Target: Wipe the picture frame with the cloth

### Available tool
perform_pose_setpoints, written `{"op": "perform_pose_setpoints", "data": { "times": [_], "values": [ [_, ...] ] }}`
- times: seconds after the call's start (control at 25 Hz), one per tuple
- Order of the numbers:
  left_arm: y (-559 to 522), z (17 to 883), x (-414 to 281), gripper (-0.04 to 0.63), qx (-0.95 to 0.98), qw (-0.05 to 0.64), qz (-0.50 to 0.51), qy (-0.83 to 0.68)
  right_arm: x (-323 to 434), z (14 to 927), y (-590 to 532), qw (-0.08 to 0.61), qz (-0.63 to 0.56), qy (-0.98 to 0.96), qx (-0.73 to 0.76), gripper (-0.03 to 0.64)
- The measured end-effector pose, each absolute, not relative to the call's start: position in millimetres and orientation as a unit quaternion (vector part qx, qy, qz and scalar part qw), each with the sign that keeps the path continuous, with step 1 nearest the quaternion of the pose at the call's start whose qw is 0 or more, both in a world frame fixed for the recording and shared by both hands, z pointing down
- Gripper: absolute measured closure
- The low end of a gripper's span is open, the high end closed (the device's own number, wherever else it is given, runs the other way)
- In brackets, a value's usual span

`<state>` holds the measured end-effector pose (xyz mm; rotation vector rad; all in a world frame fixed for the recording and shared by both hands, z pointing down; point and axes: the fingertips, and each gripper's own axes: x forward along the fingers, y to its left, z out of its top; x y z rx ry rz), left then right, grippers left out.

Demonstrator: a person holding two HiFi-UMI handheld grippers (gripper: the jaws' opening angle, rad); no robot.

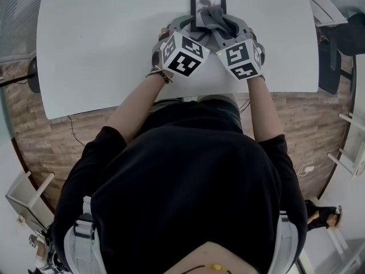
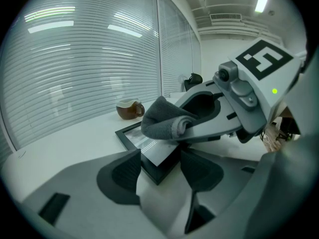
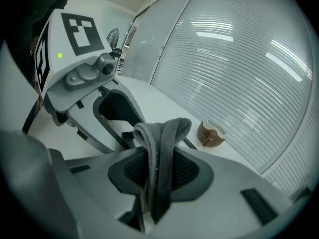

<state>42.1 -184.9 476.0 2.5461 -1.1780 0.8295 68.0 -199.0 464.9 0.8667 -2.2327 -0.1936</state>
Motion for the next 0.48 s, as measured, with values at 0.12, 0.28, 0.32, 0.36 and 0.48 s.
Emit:
{"op": "perform_pose_setpoints", "data": {
  "times": [0.12,0.28,0.32,0.36,0.48],
  "values": [
    [-188.1,475.0,43.5,0.339,0.863,0.105,0.283,-0.404,63.7,442.4,-213.5,0.339,-0.081,-0.878,0.328,0.511],
    [-188.5,475.0,49.4,0.339,0.865,0.104,0.286,-0.4,51.6,419.0,-245.2,0.34,-0.122,-0.879,0.312,0.511],
    [-189.2,474.7,50.2,0.339,0.865,0.105,0.287,-0.399,47.5,417.5,-254.4,0.35,-0.141,-0.875,0.303,0.511],
    [-189.1,474.5,49.9,0.339,0.865,0.105,0.287,-0.398,41.5,417.4,-261.8,0.363,-0.161,-0.87,0.292,0.509],
    [-185.5,472.6,42.3,0.339,0.864,0.104,0.287,-0.4,20.5,421.5,-277.2,0.398,-0.217,-0.852,0.262,0.509]
  ]
}}
